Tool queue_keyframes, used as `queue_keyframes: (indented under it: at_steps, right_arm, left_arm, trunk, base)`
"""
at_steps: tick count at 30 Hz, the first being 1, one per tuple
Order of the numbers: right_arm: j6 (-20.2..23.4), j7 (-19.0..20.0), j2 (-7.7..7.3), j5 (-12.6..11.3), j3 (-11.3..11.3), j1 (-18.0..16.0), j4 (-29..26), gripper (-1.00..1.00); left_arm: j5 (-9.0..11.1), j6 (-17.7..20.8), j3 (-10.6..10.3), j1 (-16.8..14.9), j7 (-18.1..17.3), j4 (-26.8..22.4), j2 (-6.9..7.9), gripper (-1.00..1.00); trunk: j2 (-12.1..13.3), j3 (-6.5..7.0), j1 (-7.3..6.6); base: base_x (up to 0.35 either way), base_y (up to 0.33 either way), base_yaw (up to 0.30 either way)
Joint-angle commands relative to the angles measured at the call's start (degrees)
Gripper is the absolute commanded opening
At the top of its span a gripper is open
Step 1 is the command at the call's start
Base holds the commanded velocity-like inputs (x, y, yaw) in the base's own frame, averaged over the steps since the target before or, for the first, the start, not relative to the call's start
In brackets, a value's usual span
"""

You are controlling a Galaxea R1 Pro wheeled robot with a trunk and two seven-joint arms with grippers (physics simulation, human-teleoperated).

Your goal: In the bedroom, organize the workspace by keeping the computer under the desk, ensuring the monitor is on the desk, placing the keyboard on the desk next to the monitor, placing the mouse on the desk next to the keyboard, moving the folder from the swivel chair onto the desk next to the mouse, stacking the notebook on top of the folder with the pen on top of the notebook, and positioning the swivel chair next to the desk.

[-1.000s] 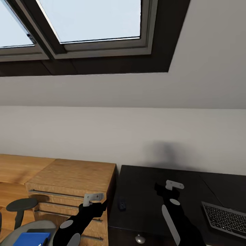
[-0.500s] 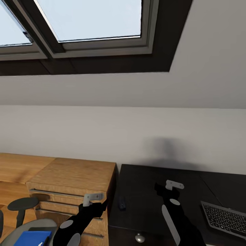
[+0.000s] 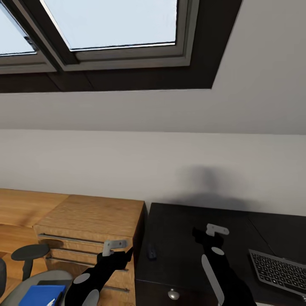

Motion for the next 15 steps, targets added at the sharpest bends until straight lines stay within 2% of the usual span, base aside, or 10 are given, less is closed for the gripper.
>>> queue_keyframes:
  at_steps: [1,6,15]
  right_arm:
    - [0.2,-0.4,-0.03,-0.4,0.1,0.0,-0.2,1.0]
    - [0.3,-0.4,-0.04,-0.4,0.2,0.0,-0.9,1.0]
    - [0.3,-0.5,0.03,-0.4,0.4,0.0,-1.0,1.0]
  left_arm:
    - [0.6,0.1,0.0,-0.1,0.6,-0.1,0.09,1.0]
    - [0.7,0.1,1.6,-0.1,0.6,-0.1,0.07,1.0]
    - [0.9,0.2,2.0,-0.1,0.6,-0.1,-0.02,1.0]
  trunk:
    - [0.3,-0.01,-0.21]
    - [2.3,0.43,-1.31]
    - [6.0,1.23,-3.29]
  base:
    - [0.0,0.0,0.0]
    - [0.0,0.0,0.0]
    - [0.0,0.0,0.0]
